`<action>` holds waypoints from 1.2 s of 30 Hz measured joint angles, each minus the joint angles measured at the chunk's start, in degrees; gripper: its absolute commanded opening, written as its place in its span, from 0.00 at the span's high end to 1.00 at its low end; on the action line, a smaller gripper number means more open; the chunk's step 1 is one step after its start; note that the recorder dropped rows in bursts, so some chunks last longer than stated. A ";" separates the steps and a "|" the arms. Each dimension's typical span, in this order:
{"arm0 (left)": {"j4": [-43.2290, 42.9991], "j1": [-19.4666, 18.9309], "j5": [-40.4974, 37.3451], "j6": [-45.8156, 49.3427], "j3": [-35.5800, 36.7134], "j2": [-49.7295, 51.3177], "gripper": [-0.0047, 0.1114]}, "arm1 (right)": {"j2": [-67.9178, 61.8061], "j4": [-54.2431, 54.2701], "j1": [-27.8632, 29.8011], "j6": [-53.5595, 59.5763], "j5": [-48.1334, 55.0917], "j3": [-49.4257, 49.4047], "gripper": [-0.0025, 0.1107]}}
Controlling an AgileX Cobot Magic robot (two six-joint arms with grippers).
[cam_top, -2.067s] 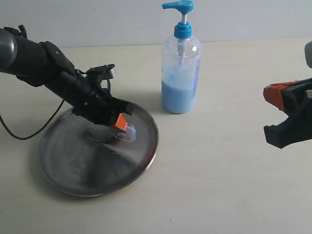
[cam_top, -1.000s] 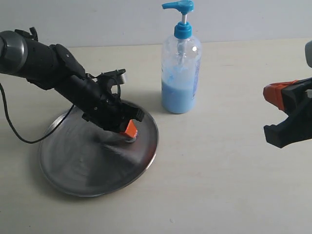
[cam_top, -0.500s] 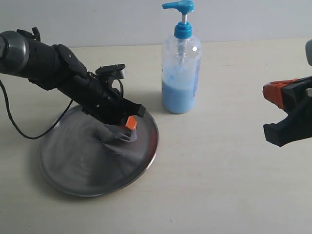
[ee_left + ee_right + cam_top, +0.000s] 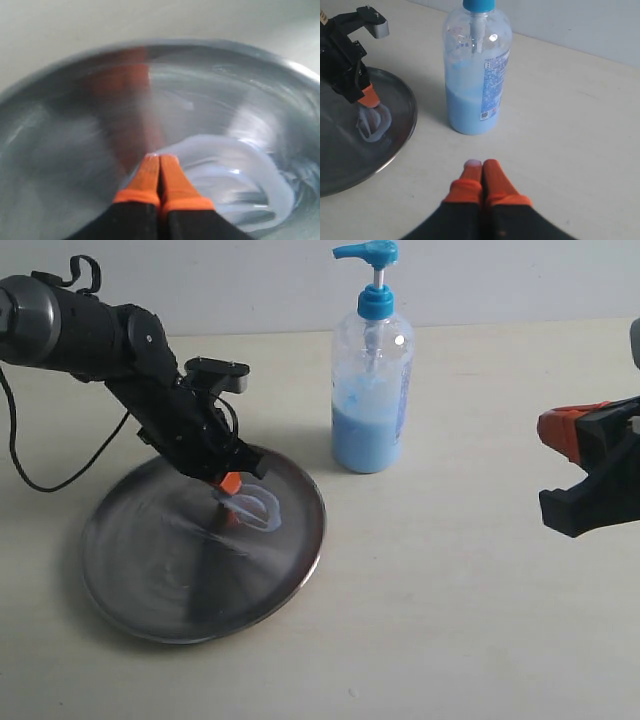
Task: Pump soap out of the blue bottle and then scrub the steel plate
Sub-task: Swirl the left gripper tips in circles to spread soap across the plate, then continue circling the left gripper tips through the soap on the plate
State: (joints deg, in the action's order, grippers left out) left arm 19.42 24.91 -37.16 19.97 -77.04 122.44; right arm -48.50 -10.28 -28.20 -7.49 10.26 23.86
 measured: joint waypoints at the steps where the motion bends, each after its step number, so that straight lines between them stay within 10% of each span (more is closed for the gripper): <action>1: -1.64 0.00 -0.38 -1.10 -0.14 0.00 0.96 | 0.00 0.00 0.00 0.00 0.00 0.00 0.98; 36: -7.67 7.72 2.13 -5.23 -0.68 0.08 0.96 | 0.00 1.28 0.00 0.00 -1.04 0.00 0.98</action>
State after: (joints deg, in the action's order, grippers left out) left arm 11.75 32.63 -35.03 14.75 -77.73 122.52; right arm -48.50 -9.01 -28.20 -7.49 9.22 23.86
